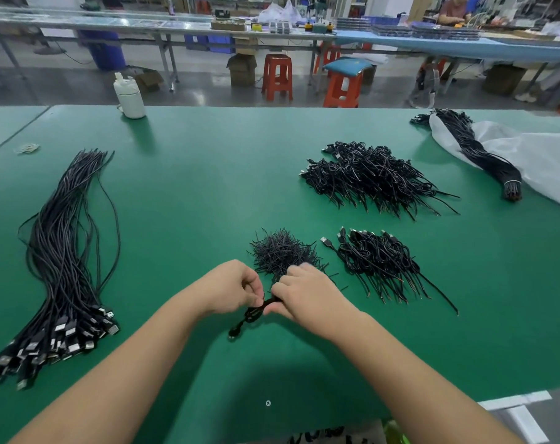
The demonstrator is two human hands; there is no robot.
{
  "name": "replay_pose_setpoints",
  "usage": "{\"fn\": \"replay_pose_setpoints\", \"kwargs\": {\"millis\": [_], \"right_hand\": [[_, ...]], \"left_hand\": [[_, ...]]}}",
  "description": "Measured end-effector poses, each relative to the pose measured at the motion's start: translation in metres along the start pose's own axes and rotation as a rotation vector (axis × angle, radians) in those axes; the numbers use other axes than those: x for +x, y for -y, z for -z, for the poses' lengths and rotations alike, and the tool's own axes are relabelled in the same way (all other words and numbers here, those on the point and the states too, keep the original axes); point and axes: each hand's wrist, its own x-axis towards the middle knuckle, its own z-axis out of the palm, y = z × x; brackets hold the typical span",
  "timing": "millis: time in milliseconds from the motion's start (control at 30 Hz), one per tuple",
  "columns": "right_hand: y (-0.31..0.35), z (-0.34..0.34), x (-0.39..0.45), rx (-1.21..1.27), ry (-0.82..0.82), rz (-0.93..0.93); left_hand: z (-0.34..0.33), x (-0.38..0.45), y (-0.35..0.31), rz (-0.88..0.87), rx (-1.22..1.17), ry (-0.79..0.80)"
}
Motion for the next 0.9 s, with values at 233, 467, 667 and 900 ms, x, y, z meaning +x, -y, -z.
{"fn": "replay_pose_setpoints", "kwargs": {"millis": [233, 467, 667, 900], "right_hand": [[0.006, -0.004, 0.004, 0.059, -0.114, -0.021], [0.005, -0.004, 0.003, 0.055, -0.129, -0.081], [0.002, -0.002, 0.004, -0.016, -0.156, -0.063], [-0.006, -0.009, 0.0, -0.005, -0.227, -0.085]], "left_hand": [[-0.007, -0.001, 0.001, 0.012, -0.03, -0.104], [-0.002, 0.0, 0.004, 0.008, -0.175, -0.04], [-0.006, 0.003, 0.004, 0.021, -0.209, -0.075], [-0.013, 0.007, 0.001, 0.083, -0.225, -0.163]]}}
